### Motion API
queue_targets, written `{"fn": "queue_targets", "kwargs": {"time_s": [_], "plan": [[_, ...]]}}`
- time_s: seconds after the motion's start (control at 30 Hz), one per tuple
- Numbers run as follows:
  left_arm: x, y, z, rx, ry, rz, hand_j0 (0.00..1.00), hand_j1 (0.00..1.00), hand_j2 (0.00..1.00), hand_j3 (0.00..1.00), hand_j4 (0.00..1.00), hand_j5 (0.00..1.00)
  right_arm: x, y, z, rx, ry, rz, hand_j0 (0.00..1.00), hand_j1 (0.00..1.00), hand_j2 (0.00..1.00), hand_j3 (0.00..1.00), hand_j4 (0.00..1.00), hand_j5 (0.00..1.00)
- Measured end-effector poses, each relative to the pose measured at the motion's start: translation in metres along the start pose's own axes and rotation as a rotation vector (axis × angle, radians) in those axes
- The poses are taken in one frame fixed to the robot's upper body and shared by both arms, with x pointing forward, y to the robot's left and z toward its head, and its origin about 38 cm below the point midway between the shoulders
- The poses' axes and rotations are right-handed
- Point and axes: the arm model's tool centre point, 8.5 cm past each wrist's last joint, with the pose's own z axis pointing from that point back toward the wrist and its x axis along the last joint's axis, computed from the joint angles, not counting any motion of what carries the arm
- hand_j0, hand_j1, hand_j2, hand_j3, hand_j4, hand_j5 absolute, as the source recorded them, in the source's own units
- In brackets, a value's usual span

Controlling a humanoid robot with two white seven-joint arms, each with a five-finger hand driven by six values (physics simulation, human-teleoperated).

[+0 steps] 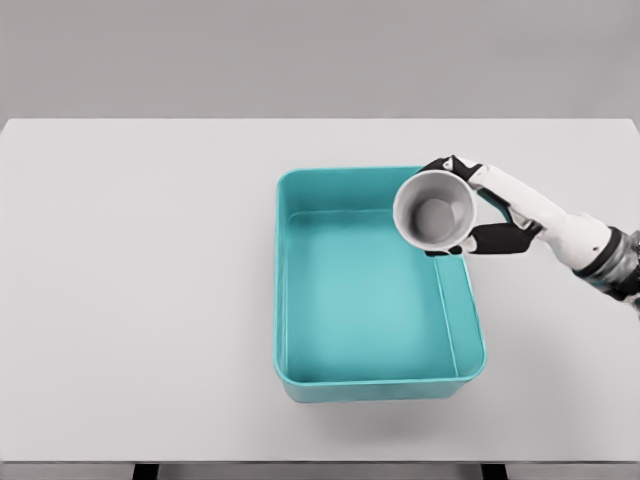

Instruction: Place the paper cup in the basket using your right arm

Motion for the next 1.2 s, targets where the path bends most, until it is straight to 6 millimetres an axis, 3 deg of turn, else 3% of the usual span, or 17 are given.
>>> {"fn": "queue_targets", "kwargs": {"time_s": [0.47,0.67,0.77,0.87,1.2], "plan": [[0.000,0.000,0.000,0.000,0.000,0.000,1.00,1.00,1.00,1.00,1.00,1.00,0.014,-0.001,-0.045,0.146,0.007,0.101,0.45,0.45,0.45,0.45,0.45,0.45],[0.000,0.000,0.000,0.000,0.000,0.000,1.00,1.00,1.00,1.00,1.00,1.00,0.004,0.010,-0.044,0.206,0.070,0.111,0.45,0.45,0.45,0.45,0.45,0.45],[0.000,0.000,0.000,0.000,0.000,0.000,1.00,1.00,1.00,1.00,1.00,1.00,0.008,0.003,-0.053,0.226,0.090,0.140,0.45,0.45,0.45,0.45,0.45,0.45],[0.000,0.000,0.000,0.000,0.000,0.000,1.00,1.00,1.00,1.00,1.00,1.00,0.003,0.011,-0.057,0.261,0.130,0.134,0.45,0.45,0.45,0.45,0.45,0.45],[0.000,0.000,0.000,0.000,0.000,0.000,1.00,1.00,1.00,1.00,1.00,1.00,-0.009,0.023,-0.055,0.326,0.222,0.156,0.45,0.45,0.45,0.45,0.45,0.45]]}}
